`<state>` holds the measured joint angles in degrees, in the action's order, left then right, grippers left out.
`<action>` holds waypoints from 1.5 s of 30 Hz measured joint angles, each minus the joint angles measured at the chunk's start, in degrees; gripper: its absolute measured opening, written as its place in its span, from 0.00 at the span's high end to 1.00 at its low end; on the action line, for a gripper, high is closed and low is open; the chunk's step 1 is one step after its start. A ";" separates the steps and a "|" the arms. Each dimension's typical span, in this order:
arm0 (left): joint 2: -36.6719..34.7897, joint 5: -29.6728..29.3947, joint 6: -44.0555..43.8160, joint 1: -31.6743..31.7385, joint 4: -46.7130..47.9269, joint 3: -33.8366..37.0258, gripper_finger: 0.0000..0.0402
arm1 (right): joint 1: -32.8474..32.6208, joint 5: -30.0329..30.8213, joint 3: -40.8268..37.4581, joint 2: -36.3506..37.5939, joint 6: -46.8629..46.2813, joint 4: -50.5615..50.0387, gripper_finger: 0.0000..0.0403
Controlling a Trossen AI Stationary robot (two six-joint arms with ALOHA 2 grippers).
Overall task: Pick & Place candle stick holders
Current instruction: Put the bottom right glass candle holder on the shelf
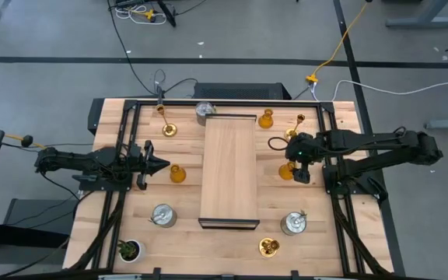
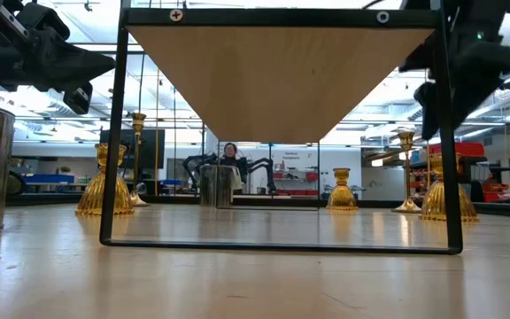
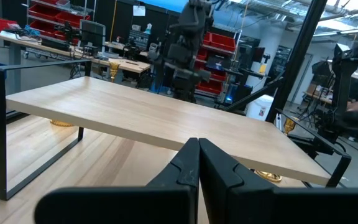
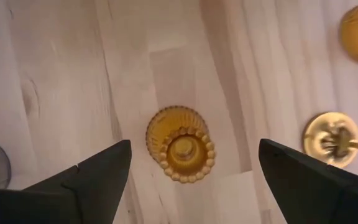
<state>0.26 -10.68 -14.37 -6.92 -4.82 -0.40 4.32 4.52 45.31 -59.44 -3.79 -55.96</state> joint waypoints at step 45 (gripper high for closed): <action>0.01 0.00 0.00 -0.02 0.00 -0.01 0.98 | 4.66 -3.36 7.60 -12.54 -1.94 -6.02 0.11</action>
<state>0.27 -10.68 -14.37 -6.94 -4.82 -0.41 8.97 1.16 52.90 -71.98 -5.73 -61.98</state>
